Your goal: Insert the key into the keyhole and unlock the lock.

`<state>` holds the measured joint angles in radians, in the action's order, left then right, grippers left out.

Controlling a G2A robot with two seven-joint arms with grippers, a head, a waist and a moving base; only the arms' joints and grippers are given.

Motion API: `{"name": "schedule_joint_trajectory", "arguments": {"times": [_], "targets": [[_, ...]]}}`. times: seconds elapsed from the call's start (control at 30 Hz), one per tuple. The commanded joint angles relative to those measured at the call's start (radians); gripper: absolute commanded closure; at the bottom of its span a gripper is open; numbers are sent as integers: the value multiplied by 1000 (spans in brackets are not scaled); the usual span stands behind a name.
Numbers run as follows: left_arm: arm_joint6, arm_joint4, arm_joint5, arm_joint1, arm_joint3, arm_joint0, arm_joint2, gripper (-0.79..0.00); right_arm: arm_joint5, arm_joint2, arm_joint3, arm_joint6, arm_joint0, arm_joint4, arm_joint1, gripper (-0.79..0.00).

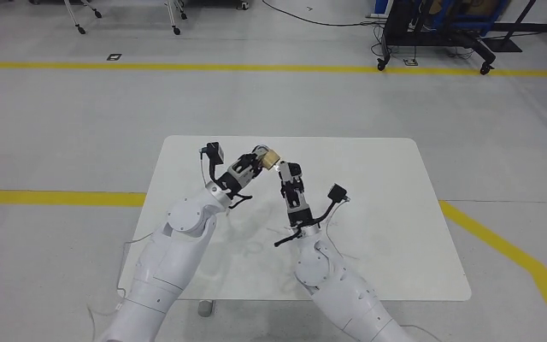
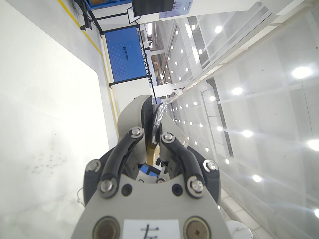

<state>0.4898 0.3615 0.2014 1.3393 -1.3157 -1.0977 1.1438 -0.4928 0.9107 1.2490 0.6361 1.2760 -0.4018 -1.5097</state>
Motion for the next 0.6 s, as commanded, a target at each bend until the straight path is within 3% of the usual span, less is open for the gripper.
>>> {"name": "schedule_joint_trajectory", "arguments": {"times": [0.0, 0.23, 0.33, 0.43, 0.5, 0.53, 0.57], "targets": [[2, 3, -2, 0, 0, 0, 2, 0, 0, 0, 0, -1, 0, 1, 0, -785], [28, -66, -18, -6, 1, 10, 8, 0, 0, 0, 0, -1, 0, 1, 0, -785], [57, -14, -54, -5, 10, 9, 11, 0, 0, 0, 0, -1, 0, 1, 0, -785], [105, 103, -131, 0, 47, 15, 16, 0, -60, 49, 71, -3, 40, 90, 6, -785], [172, 228, -232, 6, 89, 23, 13, 0, -89, 97, 119, -14, 72, 125, 15, -785], [198, 295, -276, 9, 113, 32, 16, 0, -105, 117, 144, -23, 90, 141, 19, -739], [215, 321, -307, 11, 133, 43, 13, 0, -118, 136, 168, -34, 108, 156, 23, -529]]}}
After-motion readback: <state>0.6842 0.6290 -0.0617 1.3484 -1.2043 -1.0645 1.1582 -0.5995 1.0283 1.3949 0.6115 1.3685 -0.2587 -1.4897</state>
